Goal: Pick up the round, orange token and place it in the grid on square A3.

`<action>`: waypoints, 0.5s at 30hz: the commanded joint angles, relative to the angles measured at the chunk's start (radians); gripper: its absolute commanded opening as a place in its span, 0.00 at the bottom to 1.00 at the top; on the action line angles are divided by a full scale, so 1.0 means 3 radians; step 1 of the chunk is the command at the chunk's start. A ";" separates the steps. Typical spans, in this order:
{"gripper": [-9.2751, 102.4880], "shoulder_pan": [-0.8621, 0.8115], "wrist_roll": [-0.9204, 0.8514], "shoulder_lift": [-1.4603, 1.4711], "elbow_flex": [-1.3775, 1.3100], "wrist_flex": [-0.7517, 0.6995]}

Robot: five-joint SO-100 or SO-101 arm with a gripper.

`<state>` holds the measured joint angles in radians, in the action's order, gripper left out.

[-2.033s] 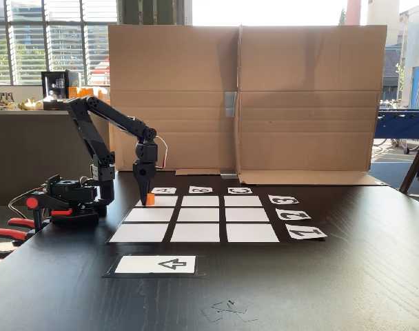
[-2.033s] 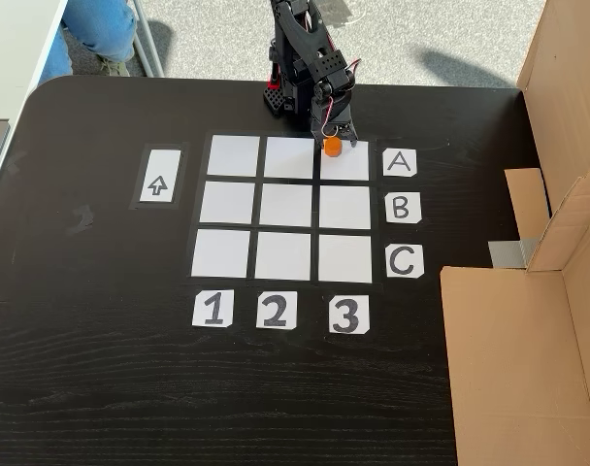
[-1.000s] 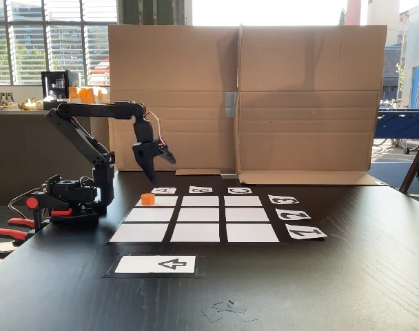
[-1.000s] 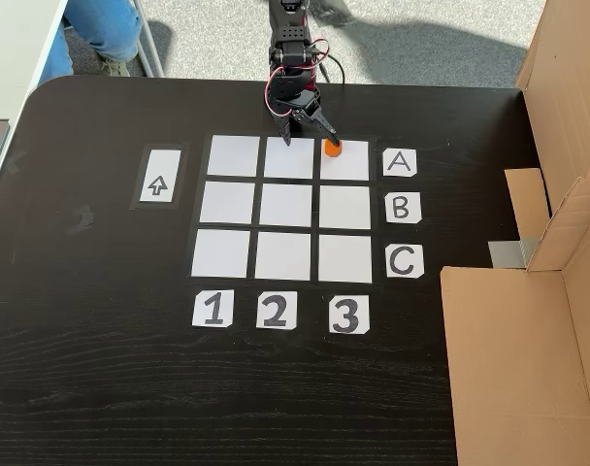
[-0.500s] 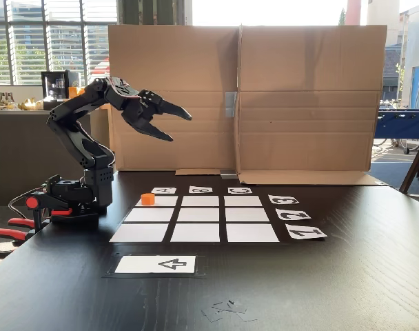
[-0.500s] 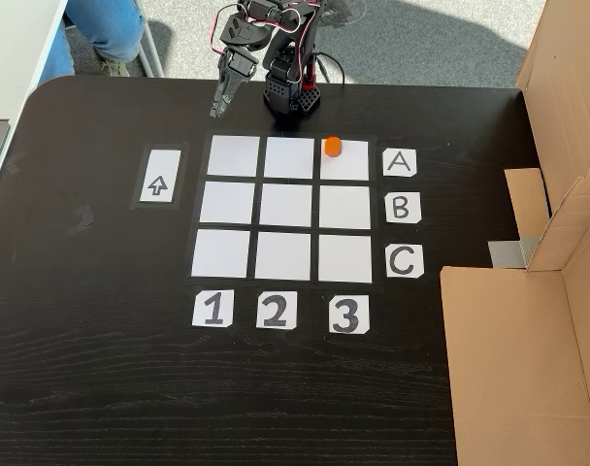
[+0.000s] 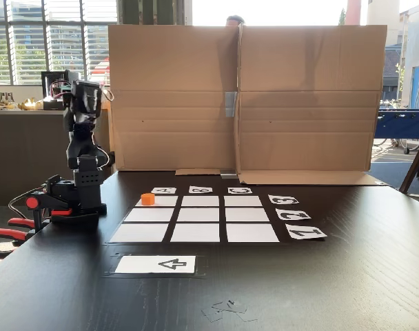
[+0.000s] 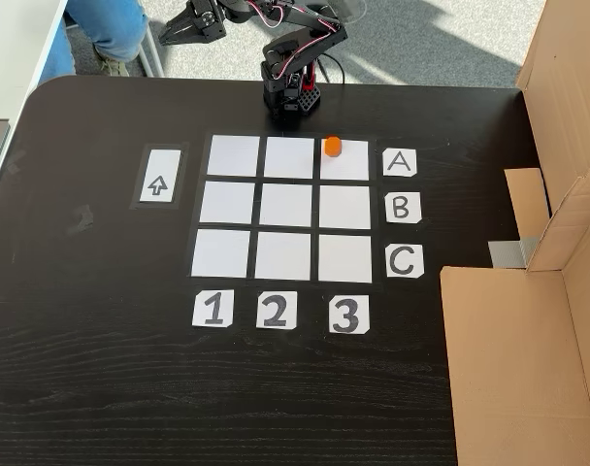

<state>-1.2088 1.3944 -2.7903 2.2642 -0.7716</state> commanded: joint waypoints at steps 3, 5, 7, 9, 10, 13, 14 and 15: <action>0.08 -0.0598 0.0383 -0.0583 0.0782 0.0205; 0.08 -0.0844 0.0506 -0.0793 0.1023 0.0199; 0.08 -0.1028 0.0506 -0.0931 0.1207 0.0174; 0.08 -0.1212 0.0501 -0.1079 0.1411 0.0194; 0.08 -0.1268 0.0491 -0.1156 0.1524 0.0199; 0.08 -0.1452 0.0481 -0.1401 0.1815 0.0205; 0.08 -0.1514 0.0481 -0.1478 0.1897 0.0184; 0.08 -0.1580 0.0481 -0.1565 0.1984 0.0174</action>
<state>-1.6291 1.5370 -3.1861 2.7918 -0.7271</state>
